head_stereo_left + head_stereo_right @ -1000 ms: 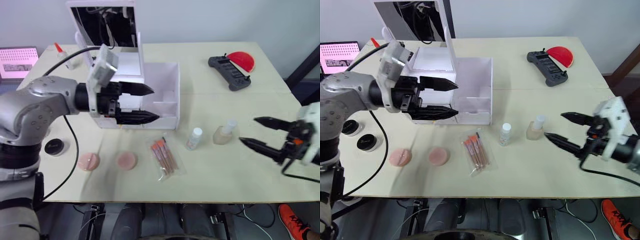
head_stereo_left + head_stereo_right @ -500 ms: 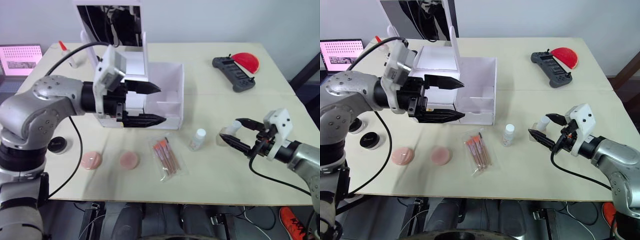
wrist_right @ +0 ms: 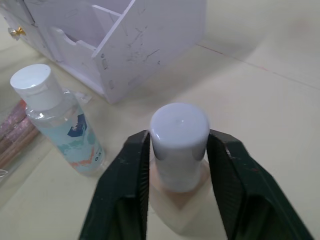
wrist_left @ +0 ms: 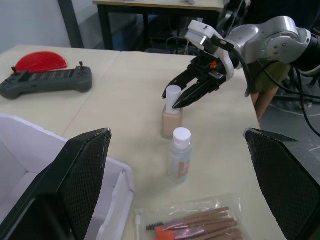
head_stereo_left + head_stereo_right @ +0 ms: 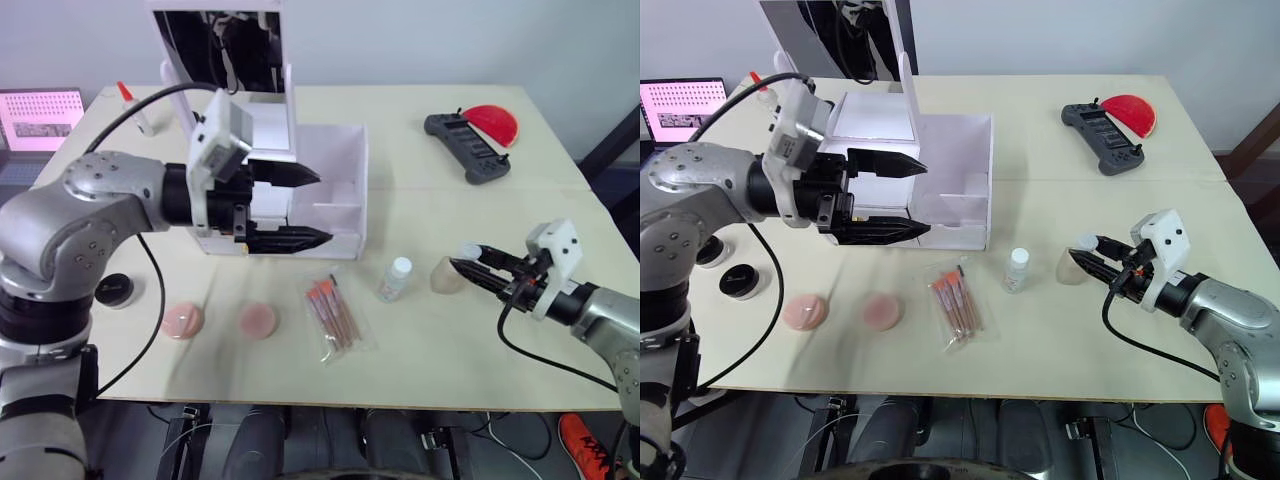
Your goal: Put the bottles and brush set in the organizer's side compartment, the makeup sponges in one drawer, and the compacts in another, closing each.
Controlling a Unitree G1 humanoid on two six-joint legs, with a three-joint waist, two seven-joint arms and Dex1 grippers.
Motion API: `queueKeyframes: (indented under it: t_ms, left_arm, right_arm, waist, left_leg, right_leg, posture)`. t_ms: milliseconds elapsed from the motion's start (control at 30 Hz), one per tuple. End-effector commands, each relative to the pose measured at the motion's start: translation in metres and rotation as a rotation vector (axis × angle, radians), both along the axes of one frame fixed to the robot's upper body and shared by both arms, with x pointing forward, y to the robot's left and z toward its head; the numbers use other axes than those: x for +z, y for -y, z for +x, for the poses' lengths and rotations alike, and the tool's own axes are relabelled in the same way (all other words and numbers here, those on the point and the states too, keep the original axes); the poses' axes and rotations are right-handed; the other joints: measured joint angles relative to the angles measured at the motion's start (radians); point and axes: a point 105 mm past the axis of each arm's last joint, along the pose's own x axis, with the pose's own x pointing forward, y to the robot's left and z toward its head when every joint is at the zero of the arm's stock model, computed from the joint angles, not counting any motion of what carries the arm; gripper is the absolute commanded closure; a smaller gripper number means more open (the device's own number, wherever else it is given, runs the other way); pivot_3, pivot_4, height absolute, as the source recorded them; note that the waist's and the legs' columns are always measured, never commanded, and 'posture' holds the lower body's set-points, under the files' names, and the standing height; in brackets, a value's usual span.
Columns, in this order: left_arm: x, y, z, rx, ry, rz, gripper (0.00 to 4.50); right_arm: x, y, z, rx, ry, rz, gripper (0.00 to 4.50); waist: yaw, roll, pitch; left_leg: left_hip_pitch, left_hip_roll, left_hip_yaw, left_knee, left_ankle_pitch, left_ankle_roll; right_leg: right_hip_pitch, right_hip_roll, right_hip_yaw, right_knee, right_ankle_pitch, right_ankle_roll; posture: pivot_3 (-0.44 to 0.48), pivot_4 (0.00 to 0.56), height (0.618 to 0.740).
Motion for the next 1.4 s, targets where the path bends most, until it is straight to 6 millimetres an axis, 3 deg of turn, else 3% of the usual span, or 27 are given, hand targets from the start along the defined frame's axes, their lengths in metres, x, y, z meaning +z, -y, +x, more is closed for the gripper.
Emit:
queueKeyframes:
  t_ms: [33,133,267,433,700,900,1067,1267,1400]
  left_arm:
    - [0.010,-0.004,-0.003,0.004,0.051,-0.013,0.00]
    - [0.009,-0.004,-0.003,0.004,0.053,-0.012,0.00]
    - [0.008,-0.006,-0.004,0.007,0.051,-0.009,0.00]
    - [0.007,-0.008,-0.003,0.016,0.053,-0.004,0.00]
    - [0.008,-0.014,0.002,0.056,0.075,-0.016,0.00]
    - [0.005,-0.031,0.002,0.143,0.081,-0.019,0.00]
    - [-0.004,-0.062,-0.002,0.325,0.097,-0.018,0.00]
    - [-0.009,-0.084,-0.015,0.450,0.129,-0.022,0.00]
    - [-0.012,-0.088,-0.022,0.480,0.129,-0.027,0.00]
  right_arm:
    - [0.009,0.002,0.000,-0.003,0.041,-0.011,2.75]
    - [0.007,0.004,0.001,-0.004,0.037,-0.014,2.75]
    - [0.003,0.006,0.001,0.001,0.024,-0.028,3.76]
    - [0.007,0.008,0.002,0.002,0.047,-0.035,3.76]
    - [0.039,-0.005,0.005,0.087,0.068,0.004,3.76]
    - [0.089,-0.040,0.014,0.243,0.101,0.023,3.76]
    - [0.134,-0.087,0.024,0.440,0.146,0.023,3.76]
    - [0.131,-0.125,0.043,0.467,0.093,-0.033,3.76]
    - [0.121,-0.140,0.061,0.379,0.075,-0.006,3.76]
  waist:
    - [0.000,0.000,0.000]
    - [0.000,0.000,0.000]
    - [0.000,0.000,0.000]
    - [0.000,0.000,0.000]
    - [-0.004,0.000,0.000]
    - [-0.007,0.001,0.000]
    - [-0.015,0.001,0.001]
    - [-0.005,-0.001,0.000]
    - [0.001,-0.001,0.000]
  left_leg:
    - [0.000,0.000,0.000,0.000,0.000,0.000]
    - [0.000,0.000,0.000,0.000,0.000,0.000]
    - [0.000,0.000,0.000,0.000,0.000,0.000]
    - [0.000,0.000,0.000,0.000,0.000,0.000]
    - [0.000,0.000,0.000,0.000,0.000,0.000]
    - [0.000,0.002,0.000,-0.001,0.000,0.000]
    - [-0.001,0.003,0.000,-0.002,0.000,0.000]
    - [-0.002,0.003,-0.001,-0.003,0.000,0.000]
    - [-0.002,0.002,-0.001,-0.003,0.000,0.000]
  right_leg:
    - [0.000,0.000,0.000,0.000,0.000,0.000]
    - [0.000,0.000,0.000,0.000,0.000,0.000]
    - [0.000,0.000,0.000,0.000,0.000,0.000]
    - [0.000,0.000,0.000,0.000,0.000,0.000]
    - [0.001,0.000,0.000,-0.002,0.001,-0.001]
    - [0.000,0.002,0.000,-0.002,0.001,-0.003]
    - [-0.001,0.002,0.000,-0.004,0.001,-0.004]
    - [-0.002,0.003,-0.001,-0.006,0.002,-0.004]
    - [-0.002,0.003,0.000,-0.005,0.002,-0.005]
  posture:
    - [0.000,0.150,0.740]
    - [0.000,0.150,0.740]
    - [0.000,0.150,0.740]
    - [0.000,0.150,0.740]
    - [0.000,0.150,0.740]
    - [0.000,0.150,0.740]
    - [0.000,0.150,0.740]
    - [0.000,0.150,0.740]
    - [0.000,0.150,0.740]
